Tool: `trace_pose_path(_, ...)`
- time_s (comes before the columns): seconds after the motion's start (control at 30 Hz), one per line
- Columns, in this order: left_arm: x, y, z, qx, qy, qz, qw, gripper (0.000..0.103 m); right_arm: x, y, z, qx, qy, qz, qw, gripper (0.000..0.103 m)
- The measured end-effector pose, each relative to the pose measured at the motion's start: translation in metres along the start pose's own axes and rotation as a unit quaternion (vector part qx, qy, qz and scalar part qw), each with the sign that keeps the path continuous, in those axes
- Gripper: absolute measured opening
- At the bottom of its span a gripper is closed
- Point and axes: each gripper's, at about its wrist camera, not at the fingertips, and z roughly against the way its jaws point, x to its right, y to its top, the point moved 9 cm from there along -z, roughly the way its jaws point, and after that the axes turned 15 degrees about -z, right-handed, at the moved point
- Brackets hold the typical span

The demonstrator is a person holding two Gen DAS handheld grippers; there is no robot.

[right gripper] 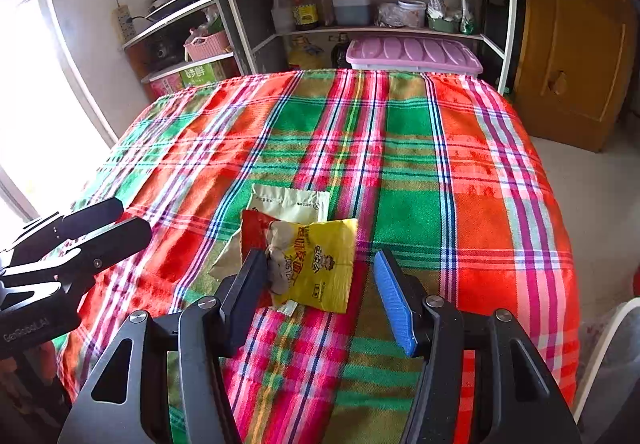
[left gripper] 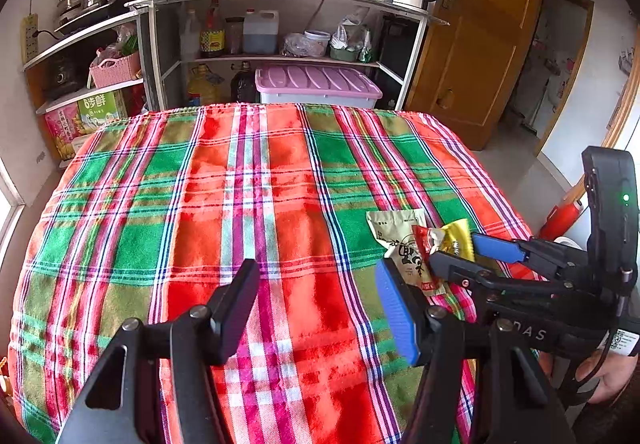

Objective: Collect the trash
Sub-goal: 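Reach the right tool to the yellow chip bag while the left reaches the beige bag, then grasp the yellow chip bag with the right tool while the left grasps the beige bag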

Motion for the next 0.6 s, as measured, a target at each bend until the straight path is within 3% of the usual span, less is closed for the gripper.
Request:
trace_pose_path(0.43, 0.008, 0.005, -0.013, -0.009, -0.008, -0.011, 0.9999, 0.062, 0.021, 0.005, -0.006, -0.001, -0.009, -0.036, 0.999, 0.057)
trace_pose_path(0.6, 0.014, 0.007, -0.018, -0.016, -0.016, -0.014, 0.9997, 0.063, 0.033, 0.008, -0.002, 0.002, -0.016, -0.054, 0.998, 0.033)
